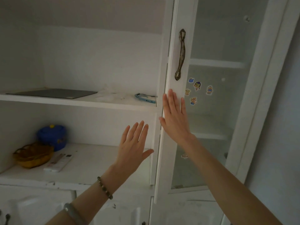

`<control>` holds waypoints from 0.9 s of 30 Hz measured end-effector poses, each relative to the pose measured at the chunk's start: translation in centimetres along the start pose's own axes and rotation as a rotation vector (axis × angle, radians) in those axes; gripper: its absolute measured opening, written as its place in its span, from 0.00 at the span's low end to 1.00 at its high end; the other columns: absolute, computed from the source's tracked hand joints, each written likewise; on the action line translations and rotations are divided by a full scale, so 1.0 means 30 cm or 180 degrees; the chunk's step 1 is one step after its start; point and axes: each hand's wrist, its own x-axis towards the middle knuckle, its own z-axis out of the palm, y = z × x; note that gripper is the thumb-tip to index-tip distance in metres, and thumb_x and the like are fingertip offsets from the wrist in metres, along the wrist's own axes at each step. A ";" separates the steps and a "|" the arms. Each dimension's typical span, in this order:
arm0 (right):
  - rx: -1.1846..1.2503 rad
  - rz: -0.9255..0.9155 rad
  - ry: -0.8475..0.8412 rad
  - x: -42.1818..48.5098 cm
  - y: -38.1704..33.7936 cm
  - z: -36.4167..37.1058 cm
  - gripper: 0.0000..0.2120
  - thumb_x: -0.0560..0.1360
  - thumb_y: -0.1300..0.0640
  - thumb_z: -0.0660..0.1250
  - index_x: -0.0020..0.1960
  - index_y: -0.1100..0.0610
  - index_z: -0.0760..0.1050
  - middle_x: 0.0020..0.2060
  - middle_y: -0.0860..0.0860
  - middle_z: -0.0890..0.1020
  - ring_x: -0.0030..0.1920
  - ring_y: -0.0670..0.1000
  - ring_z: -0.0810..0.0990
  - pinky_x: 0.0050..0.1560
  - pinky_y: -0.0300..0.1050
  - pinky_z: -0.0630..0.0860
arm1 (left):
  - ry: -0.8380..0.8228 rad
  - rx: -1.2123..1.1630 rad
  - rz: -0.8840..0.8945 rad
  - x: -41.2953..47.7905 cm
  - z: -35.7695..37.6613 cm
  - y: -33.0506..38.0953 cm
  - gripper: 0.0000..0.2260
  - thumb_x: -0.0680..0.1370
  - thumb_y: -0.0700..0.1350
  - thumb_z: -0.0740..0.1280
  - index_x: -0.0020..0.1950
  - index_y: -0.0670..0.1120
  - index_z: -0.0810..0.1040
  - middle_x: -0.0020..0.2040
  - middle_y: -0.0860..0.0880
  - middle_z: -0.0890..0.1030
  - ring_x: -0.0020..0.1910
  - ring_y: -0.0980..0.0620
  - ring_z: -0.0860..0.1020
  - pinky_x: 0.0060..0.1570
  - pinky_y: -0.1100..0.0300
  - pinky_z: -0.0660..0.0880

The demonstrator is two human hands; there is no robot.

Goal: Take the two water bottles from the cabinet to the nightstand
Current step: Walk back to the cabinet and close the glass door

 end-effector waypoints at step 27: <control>-0.0075 -0.0110 -0.0389 0.139 0.036 0.192 0.51 0.69 0.42 0.69 0.74 0.64 0.41 0.75 0.62 0.46 0.75 0.59 0.42 0.69 0.57 0.36 | 0.0039 0.0091 0.0062 0.177 0.187 -0.063 0.35 0.70 0.62 0.59 0.68 0.38 0.67 0.68 0.38 0.70 0.66 0.38 0.69 0.64 0.40 0.64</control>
